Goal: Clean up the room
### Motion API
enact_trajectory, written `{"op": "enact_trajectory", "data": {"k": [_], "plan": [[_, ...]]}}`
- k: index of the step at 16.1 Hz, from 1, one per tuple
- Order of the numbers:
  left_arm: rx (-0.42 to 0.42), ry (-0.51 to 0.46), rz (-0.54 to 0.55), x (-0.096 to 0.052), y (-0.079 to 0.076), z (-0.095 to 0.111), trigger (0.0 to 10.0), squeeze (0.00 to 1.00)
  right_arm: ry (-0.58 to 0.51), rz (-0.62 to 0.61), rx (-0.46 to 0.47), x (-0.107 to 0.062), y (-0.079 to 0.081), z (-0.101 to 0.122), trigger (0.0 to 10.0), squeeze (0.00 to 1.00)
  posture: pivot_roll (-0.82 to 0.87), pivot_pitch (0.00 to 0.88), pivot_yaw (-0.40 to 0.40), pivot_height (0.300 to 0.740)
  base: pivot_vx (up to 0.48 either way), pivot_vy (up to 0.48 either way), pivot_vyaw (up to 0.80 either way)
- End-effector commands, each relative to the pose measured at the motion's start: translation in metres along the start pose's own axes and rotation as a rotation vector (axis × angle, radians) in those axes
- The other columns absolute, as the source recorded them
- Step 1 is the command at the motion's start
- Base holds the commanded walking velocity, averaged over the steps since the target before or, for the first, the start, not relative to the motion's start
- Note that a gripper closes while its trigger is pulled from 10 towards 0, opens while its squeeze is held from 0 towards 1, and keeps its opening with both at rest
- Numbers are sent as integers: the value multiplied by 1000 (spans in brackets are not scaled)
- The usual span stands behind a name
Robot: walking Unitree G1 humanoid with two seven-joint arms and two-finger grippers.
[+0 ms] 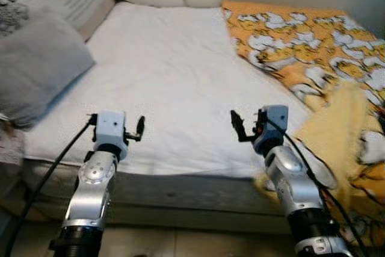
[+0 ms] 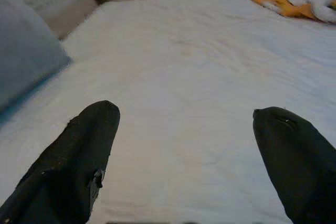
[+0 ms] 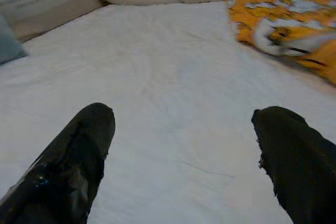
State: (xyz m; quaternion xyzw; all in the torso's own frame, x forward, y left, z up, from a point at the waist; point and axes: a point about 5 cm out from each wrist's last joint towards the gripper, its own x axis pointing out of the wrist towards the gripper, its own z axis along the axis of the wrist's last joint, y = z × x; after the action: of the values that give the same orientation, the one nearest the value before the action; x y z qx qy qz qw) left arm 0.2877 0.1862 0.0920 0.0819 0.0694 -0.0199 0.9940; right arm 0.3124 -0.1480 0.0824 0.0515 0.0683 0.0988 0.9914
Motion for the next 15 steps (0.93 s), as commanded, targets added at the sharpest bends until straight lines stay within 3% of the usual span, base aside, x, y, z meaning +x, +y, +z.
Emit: {"op": "enact_trajectory", "data": {"k": [1,3,15], "plan": [[1,-16,-30,2,-9,4,10000,1000,0,-30,-5,-2,-10,0,10000,1000,-34,0,-23,740,0,-386,0],[3,-17,-23,2,-6,5,10000,1000,6,-29,-17,-3,-11,-2,10000,1000,-31,0,-22,740,0,-386,281],[18,-11,-30,0,-6,4,10000,1000,25,-29,-30,-5,-10,-9,10000,1000,-29,0,-18,740,0,-386,800]]}}
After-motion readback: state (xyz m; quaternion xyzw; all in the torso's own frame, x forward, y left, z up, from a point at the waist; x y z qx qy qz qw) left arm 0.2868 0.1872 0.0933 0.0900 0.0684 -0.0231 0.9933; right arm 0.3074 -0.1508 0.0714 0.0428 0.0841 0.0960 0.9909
